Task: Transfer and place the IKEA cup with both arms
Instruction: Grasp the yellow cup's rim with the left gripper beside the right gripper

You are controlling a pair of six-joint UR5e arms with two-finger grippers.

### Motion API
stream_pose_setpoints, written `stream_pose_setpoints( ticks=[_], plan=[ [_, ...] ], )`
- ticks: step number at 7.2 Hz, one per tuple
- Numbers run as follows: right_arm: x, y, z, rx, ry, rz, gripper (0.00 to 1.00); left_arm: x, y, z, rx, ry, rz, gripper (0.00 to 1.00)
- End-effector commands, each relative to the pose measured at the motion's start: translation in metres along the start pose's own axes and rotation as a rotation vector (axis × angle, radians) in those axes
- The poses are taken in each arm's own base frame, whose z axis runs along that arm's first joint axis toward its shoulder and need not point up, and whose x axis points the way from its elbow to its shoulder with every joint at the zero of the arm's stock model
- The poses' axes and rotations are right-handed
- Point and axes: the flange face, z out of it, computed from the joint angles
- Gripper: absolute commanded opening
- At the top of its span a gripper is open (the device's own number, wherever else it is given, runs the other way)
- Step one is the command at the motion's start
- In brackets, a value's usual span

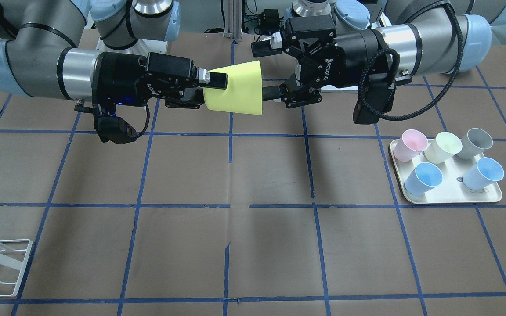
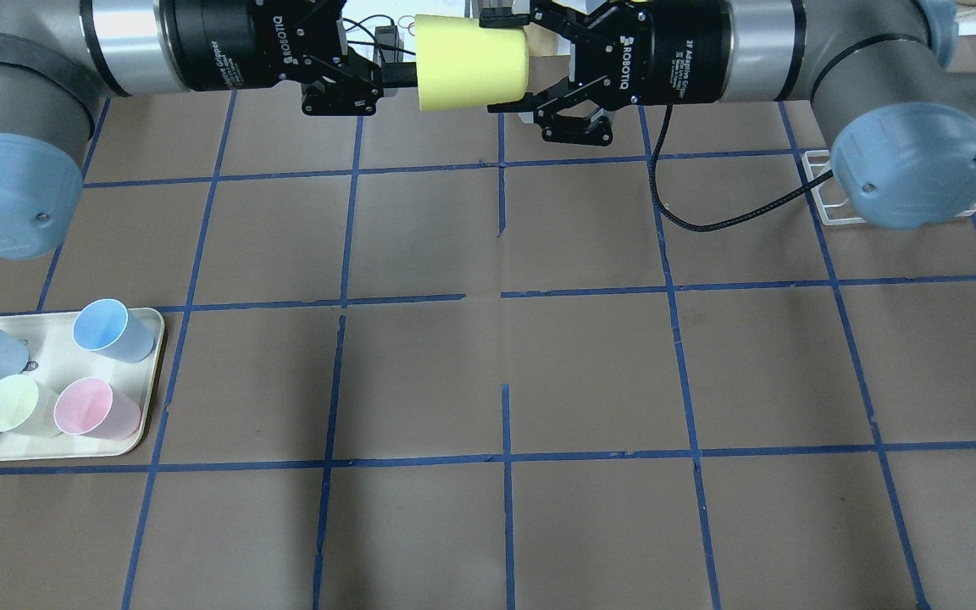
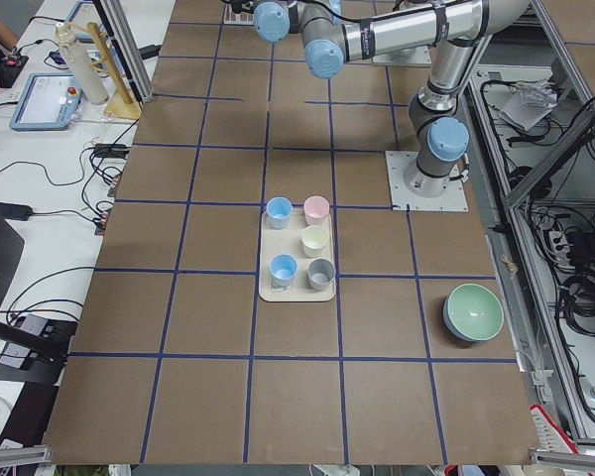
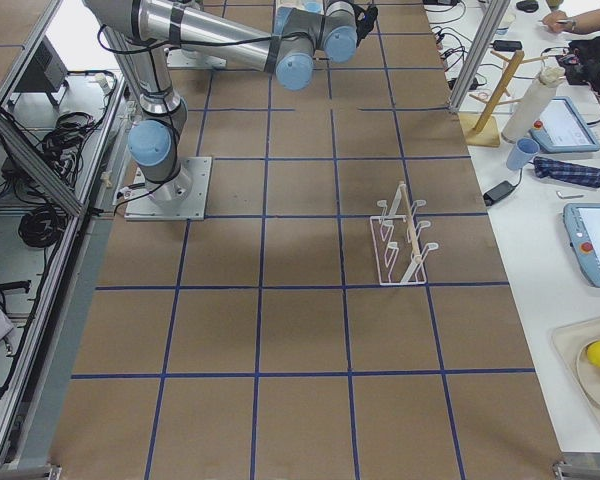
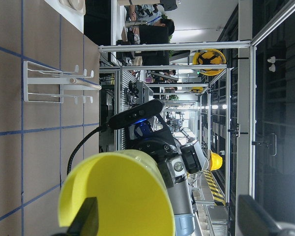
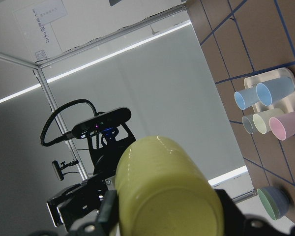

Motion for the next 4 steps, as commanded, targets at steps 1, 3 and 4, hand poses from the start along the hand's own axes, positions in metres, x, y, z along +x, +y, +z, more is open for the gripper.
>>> stream_pose_setpoints(
  ticks=[1, 3, 4],
  plan=[
    [0.0008, 0.0003, 0.0005, -0.001, 0.001, 0.006, 0.00, 0.0016, 0.0018, 0.0002, 0.000, -0.004, 0.000, 0.53],
    [-0.0035, 0.0028, 0.0034, -0.006, 0.005, 0.023, 0.00, 0.0069, 0.0054, -0.0005, 0.001, -0.004, 0.010, 0.35],
    [-0.0034, 0.0028, 0.0034, -0.005, 0.008, 0.027, 0.00, 0.0060, 0.0049, -0.0004, 0.001, -0.004, 0.009, 0.29]
  ],
)
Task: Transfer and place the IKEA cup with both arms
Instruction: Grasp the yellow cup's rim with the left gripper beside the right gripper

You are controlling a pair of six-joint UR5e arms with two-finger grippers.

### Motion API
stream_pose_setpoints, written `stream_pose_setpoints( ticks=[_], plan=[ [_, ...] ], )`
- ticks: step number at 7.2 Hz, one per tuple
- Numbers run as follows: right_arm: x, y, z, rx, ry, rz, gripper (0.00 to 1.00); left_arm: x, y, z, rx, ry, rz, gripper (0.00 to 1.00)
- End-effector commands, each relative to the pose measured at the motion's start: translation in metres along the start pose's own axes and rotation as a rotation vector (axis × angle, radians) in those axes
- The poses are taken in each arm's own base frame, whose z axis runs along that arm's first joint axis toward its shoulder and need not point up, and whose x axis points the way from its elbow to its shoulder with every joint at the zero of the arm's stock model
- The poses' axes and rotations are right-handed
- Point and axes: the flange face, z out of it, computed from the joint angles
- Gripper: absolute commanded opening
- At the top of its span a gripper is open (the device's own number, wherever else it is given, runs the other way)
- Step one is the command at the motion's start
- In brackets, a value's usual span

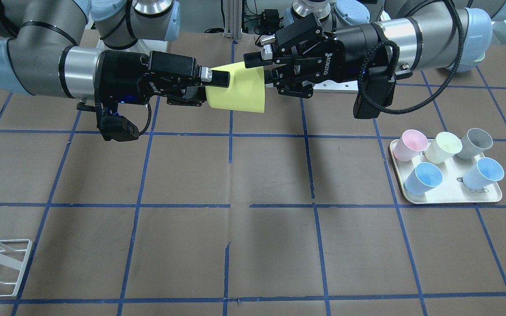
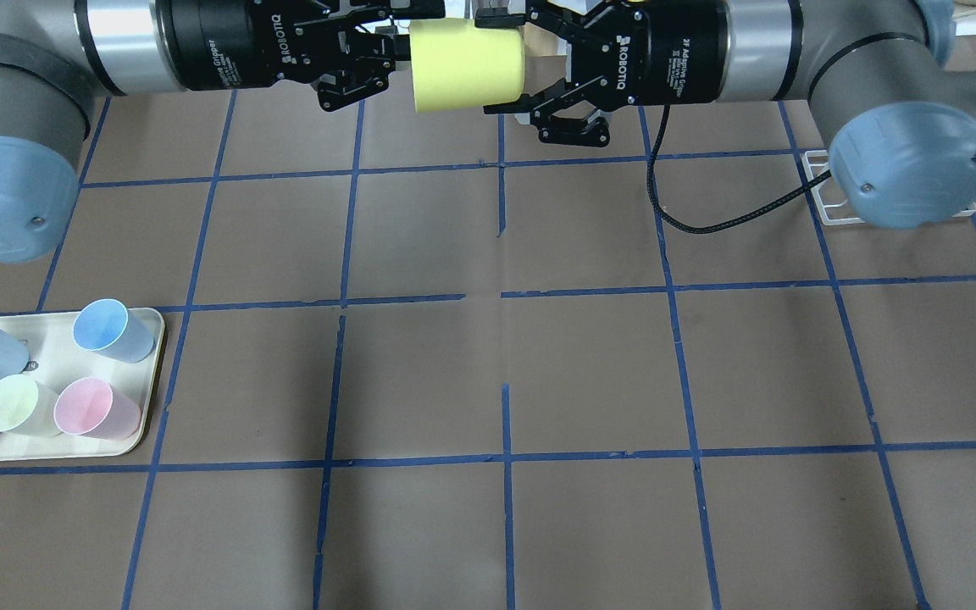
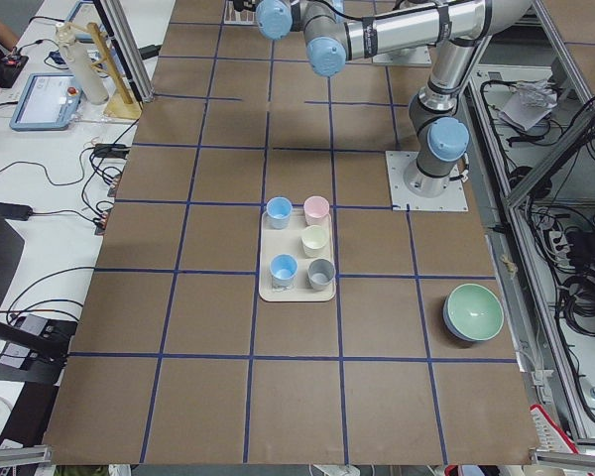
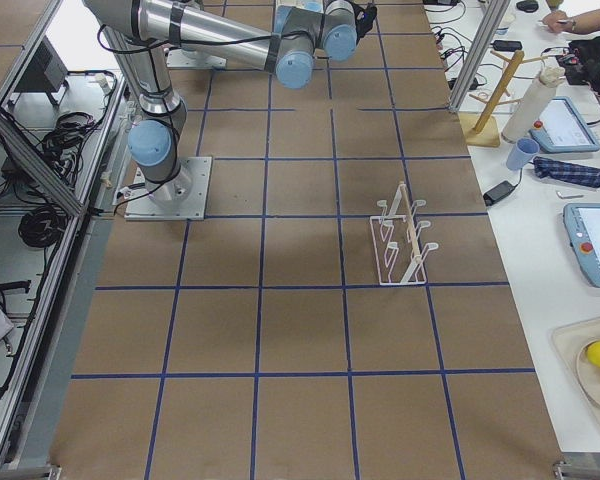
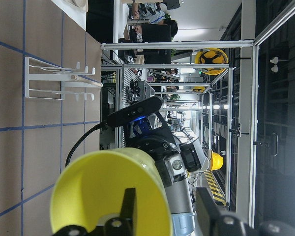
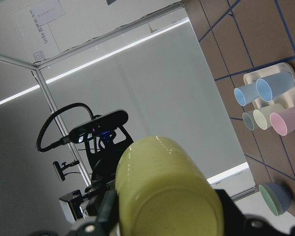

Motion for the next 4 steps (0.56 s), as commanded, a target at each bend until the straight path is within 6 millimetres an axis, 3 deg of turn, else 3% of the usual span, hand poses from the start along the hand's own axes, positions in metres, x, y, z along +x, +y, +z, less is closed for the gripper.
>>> stream_pose_setpoints(
  ticks=[1, 3, 4],
  plan=[
    [-0.0011, 0.0004, 0.0004, 0.000, 0.003, 0.002, 0.00, -0.0006, -0.0003, 0.0001, 0.000, 0.000, -0.003, 0.19],
    [-0.0024, 0.0013, 0.0004, 0.000, 0.003, 0.004, 0.00, -0.0023, -0.0014, 0.0003, -0.001, -0.002, -0.006, 0.02],
    [-0.0035, 0.0021, 0.0003, -0.001, -0.003, 0.005, 0.08, -0.0023, -0.0014, 0.0003, -0.001, -0.002, -0.006, 0.00]
  ],
)
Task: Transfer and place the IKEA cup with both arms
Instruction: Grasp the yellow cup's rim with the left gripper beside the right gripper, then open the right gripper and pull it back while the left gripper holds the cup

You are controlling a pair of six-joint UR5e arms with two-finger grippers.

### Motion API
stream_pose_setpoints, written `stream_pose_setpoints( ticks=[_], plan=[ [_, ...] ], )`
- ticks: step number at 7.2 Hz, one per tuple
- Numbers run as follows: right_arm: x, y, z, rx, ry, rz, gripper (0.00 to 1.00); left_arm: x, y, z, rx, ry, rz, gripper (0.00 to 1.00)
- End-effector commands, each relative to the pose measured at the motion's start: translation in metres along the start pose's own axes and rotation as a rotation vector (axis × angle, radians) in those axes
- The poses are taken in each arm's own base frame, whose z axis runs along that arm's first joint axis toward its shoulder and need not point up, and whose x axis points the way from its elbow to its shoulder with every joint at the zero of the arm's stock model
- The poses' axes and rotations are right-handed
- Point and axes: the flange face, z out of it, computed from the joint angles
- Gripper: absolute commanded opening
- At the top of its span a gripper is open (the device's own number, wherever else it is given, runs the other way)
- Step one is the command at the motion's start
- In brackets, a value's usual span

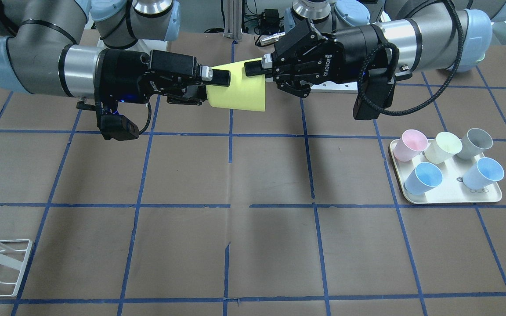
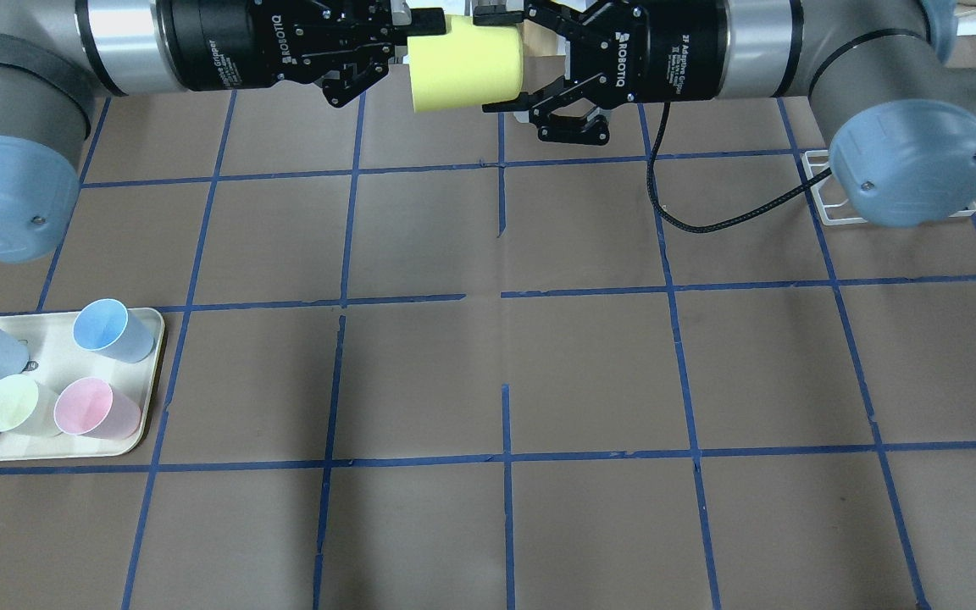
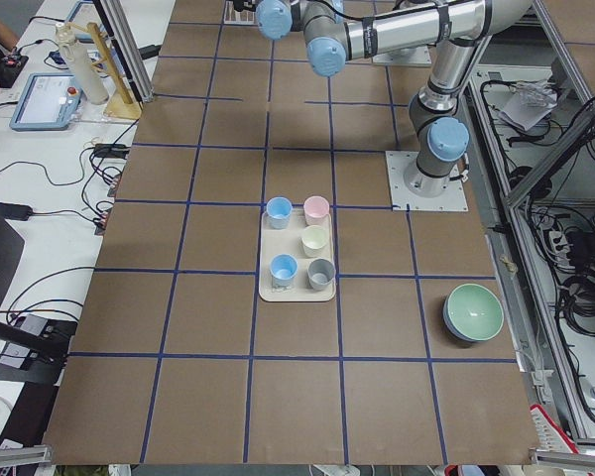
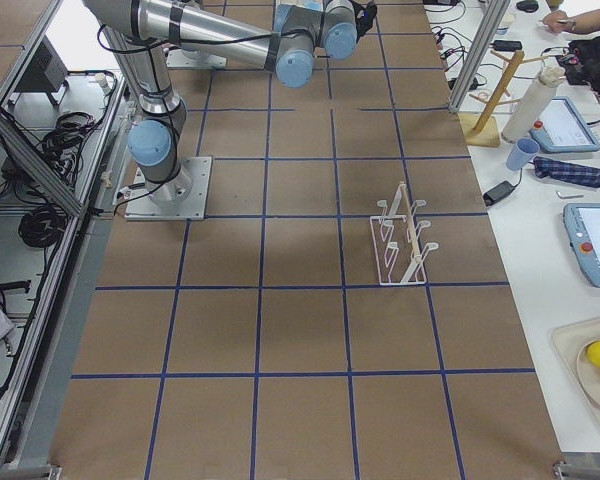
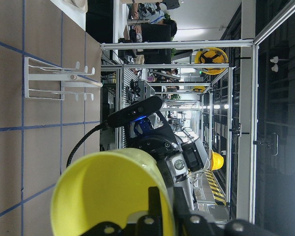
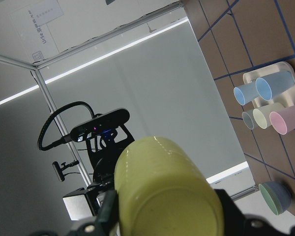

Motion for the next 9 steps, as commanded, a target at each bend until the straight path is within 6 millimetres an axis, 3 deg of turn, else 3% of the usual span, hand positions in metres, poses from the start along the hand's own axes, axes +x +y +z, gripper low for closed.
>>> stream_pose_setpoints(
  ticks=[1, 2, 4, 6, 7, 9],
  plan=[
    [0.001, -0.001, 0.000, -0.001, 0.000, 0.009, 0.46, 0.000, 0.000, 0.000, 0.000, 0.000, -0.001, 0.00],
    [0.003, -0.005, 0.000, 0.000, -0.001, 0.047, 0.99, 0.000, 0.000, 0.000, 0.000, 0.000, -0.001, 0.00],
    [-0.005, -0.011, -0.015, 0.024, -0.023, 0.102, 1.00, 0.002, 0.001, 0.000, 0.001, -0.002, 0.003, 0.00],
    [-0.011, -0.033, -0.086, 0.149, -0.052, 0.107, 1.00, -0.002, -0.003, -0.009, 0.019, -0.087, 0.001, 0.00],
    [-0.007, -0.034, -0.097, 0.209, 0.067, 0.098, 1.00, -0.013, -0.008, -0.022, 0.047, -0.211, 0.000, 0.00],
    [-0.025, -0.030, -0.107, 0.311, 0.313, 0.037, 1.00, -0.039, -0.029, -0.075, 0.133, -0.465, -0.018, 0.00]
  ],
)
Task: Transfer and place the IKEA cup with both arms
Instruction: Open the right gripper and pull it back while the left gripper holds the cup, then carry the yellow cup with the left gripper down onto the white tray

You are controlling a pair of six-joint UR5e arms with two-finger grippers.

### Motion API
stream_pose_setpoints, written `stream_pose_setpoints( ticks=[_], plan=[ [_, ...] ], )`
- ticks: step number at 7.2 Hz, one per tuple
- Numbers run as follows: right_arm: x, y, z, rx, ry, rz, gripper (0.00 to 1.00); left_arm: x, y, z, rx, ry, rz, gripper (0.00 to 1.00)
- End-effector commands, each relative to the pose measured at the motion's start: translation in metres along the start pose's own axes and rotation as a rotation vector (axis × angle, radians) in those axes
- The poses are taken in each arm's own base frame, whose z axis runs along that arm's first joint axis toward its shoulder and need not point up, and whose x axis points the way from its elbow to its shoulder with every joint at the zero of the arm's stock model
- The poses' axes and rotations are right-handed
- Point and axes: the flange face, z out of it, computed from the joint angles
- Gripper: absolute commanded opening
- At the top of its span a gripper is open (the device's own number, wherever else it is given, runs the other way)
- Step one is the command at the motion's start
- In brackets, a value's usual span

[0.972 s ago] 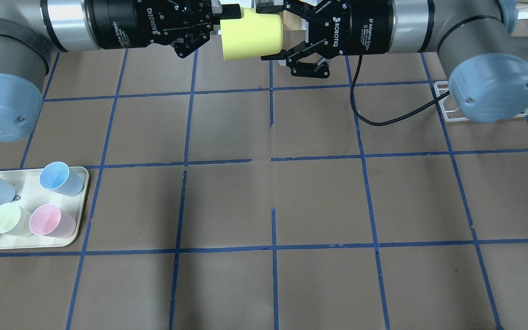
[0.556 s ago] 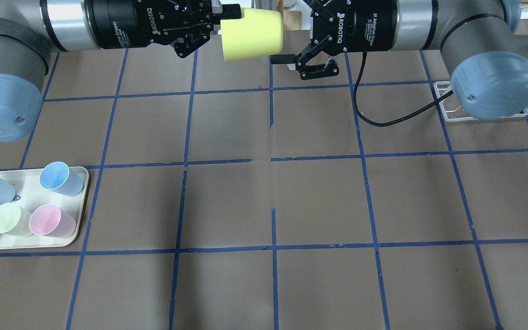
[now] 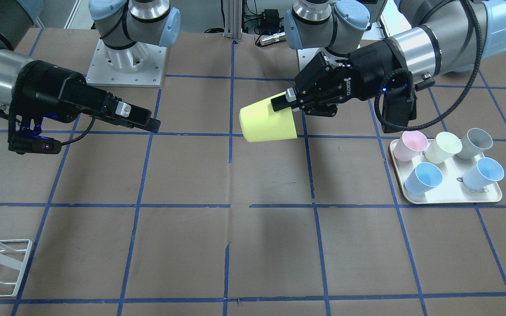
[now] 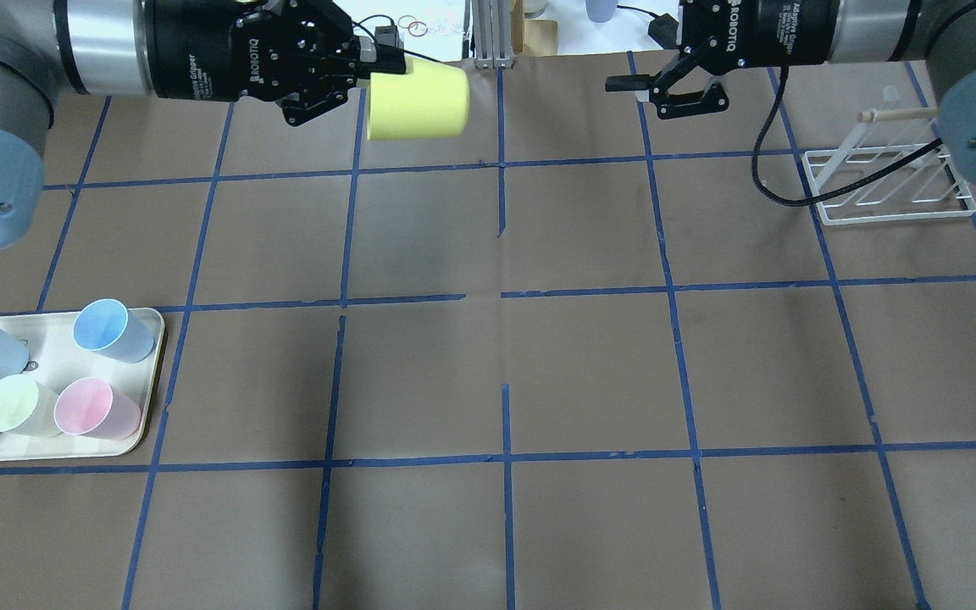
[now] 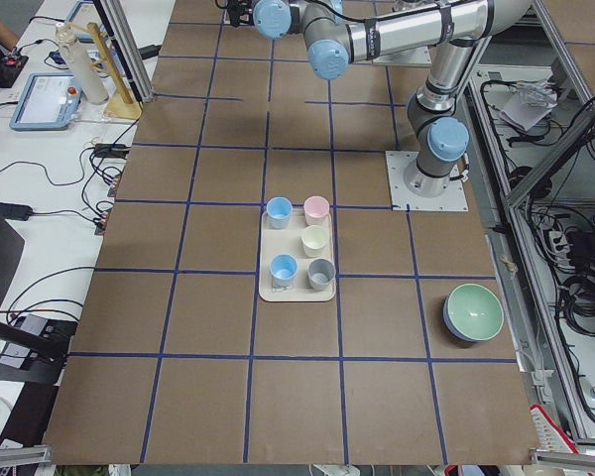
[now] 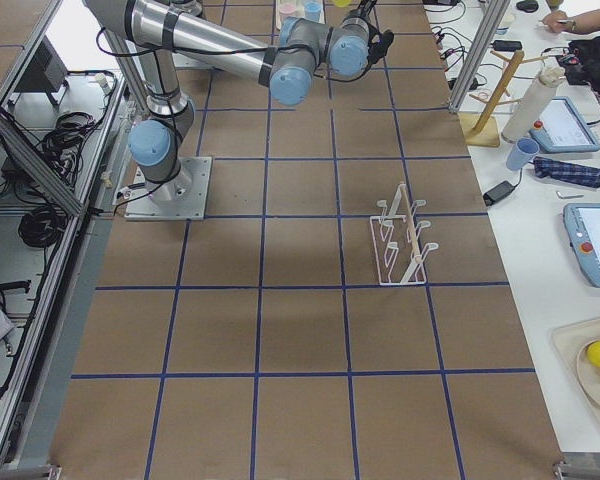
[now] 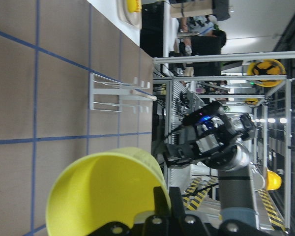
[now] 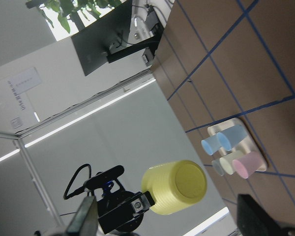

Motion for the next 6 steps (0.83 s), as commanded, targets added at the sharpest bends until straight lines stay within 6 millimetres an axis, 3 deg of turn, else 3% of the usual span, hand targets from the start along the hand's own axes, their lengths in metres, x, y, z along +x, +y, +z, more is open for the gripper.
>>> stream_pose_setpoints(
  ticks=[1, 2, 3, 5, 6],
  plan=[
    [-0.007, 0.013, -0.018, 0.161, 0.316, -0.084, 1.00, -0.033, -0.017, -0.032, 0.057, -0.301, 0.018, 0.00],
    [-0.003, 0.029, -0.026, 0.239, 0.486, -0.115, 1.00, -0.049, -0.022, -0.049, 0.051, -0.466, 0.115, 0.00],
    [0.008, 0.041, -0.016, 0.285, 0.685, -0.145, 1.00, -0.070, -0.025, -0.070, 0.022, -0.575, 0.198, 0.00],
    [0.027, 0.067, 0.028, 0.318, 1.088, -0.268, 1.00, -0.129, -0.035, -0.128, -0.069, -0.778, 0.337, 0.00],
    [0.031, 0.075, 0.029, 0.306, 1.146, -0.267, 1.00, -0.161, -0.042, -0.159, -0.134, -0.884, 0.368, 0.00]
  ],
)
